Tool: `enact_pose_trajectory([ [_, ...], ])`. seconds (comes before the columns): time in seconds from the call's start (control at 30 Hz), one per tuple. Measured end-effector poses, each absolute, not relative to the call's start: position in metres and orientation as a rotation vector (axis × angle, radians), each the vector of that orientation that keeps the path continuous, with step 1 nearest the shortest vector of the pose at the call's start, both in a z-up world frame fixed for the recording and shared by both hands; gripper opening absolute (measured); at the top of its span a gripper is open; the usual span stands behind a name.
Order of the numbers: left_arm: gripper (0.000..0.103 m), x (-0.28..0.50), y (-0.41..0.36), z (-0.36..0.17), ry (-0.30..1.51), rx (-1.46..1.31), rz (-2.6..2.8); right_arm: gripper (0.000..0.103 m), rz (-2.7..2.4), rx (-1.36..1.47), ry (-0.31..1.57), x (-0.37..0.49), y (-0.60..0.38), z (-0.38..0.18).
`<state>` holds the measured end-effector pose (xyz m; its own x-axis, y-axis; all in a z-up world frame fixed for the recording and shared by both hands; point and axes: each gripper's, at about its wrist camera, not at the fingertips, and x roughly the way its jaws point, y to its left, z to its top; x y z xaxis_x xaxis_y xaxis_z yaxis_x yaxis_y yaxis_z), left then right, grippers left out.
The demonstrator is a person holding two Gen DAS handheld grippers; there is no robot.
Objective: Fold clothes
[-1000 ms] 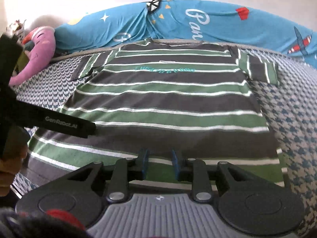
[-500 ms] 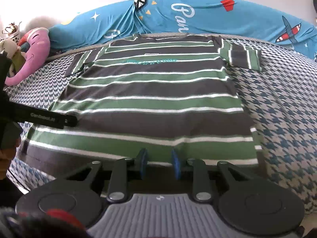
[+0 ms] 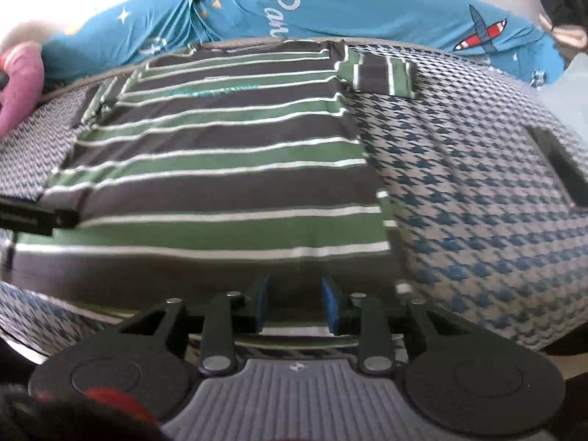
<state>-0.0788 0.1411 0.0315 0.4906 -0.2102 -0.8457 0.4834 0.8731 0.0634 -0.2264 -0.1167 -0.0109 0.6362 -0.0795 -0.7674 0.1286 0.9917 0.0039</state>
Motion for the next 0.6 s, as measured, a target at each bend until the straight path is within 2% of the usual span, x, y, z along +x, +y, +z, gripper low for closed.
enact_pose_trajectory([
  [0.23, 0.103, -0.073, 0.132, 0.042, 0.922, 0.285, -0.423, 0.033, -0.073, 0.066, 0.786, -0.214, -0.13, 0.013],
  [0.6, 0.103, -0.049, 0.11, 0.037, 0.931, 0.266, -0.404, 0.034, 0.025, 0.077, 0.797, -0.169, -0.145, 0.012],
])
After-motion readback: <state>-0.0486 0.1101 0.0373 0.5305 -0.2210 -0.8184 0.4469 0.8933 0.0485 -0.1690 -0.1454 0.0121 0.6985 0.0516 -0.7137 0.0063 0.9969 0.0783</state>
